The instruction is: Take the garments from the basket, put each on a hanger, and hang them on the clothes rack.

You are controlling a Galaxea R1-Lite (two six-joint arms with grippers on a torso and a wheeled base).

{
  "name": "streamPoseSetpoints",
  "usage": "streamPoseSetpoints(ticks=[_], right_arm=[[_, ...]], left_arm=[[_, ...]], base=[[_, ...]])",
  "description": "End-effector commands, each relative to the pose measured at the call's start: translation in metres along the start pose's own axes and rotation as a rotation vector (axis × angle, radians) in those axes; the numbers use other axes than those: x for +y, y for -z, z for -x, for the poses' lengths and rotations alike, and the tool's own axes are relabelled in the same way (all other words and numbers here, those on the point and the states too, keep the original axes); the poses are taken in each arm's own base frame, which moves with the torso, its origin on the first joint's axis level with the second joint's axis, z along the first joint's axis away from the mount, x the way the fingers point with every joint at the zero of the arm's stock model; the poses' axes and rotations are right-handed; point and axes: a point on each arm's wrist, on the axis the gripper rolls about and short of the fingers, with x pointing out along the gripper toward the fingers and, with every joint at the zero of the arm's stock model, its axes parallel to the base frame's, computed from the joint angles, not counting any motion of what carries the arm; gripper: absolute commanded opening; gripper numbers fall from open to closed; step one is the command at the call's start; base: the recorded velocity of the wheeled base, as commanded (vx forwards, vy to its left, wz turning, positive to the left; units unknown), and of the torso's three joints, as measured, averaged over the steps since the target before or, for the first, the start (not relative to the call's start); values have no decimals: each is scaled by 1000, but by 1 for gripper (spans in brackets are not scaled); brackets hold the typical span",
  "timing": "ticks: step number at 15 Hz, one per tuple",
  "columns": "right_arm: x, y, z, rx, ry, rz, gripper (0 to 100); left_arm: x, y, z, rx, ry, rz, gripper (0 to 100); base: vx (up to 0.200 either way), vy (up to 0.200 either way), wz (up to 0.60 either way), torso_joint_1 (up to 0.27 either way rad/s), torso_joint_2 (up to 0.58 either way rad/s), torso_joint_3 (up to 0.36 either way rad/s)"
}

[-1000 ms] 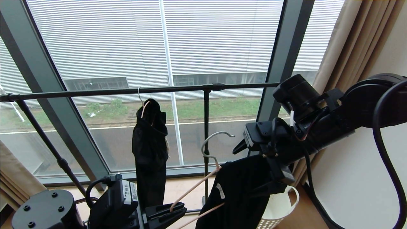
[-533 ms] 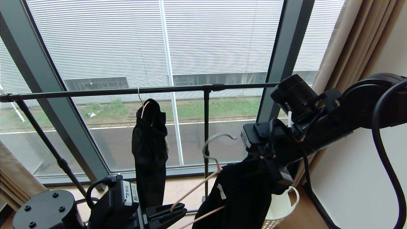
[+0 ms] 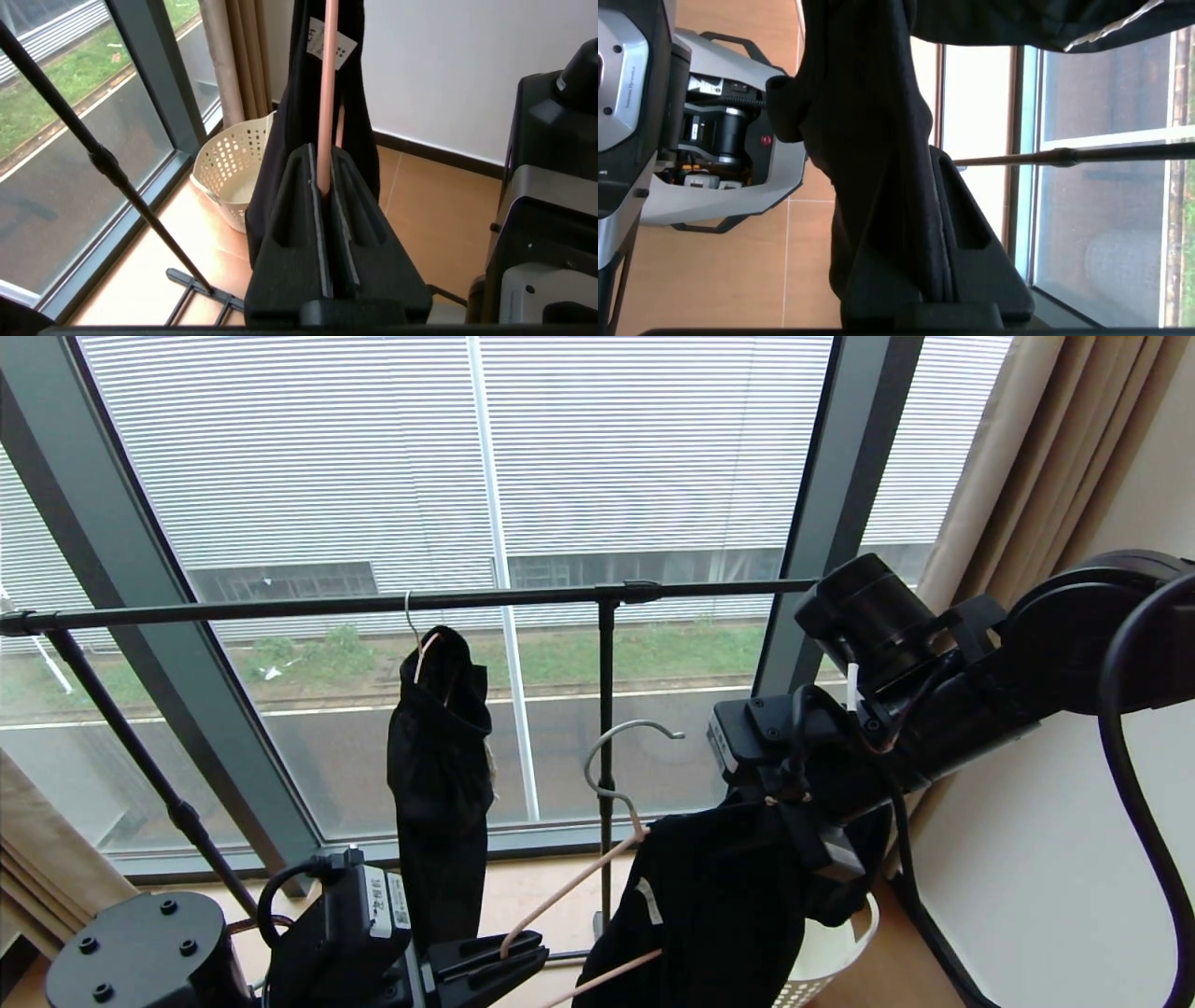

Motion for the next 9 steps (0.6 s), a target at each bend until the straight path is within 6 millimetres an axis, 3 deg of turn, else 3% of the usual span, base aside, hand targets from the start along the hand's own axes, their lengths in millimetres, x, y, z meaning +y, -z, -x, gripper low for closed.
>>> streamPoseSetpoints(ticks=[1, 2, 9], right_arm=[[1, -1, 2, -3, 2, 2, 0], [3, -1, 3, -1, -2, 1, 0], [4, -3, 5, -3, -1, 4, 0]], left_arm=[[1, 1, 0, 4, -2, 1, 0], [1, 1, 0, 4, -2, 1, 100], [10, 1, 4, 1, -53, 37, 100]], base=[[0, 0, 0, 0, 0, 0], [0, 0, 0, 0, 0, 0], [0, 0, 0, 0, 0, 0]])
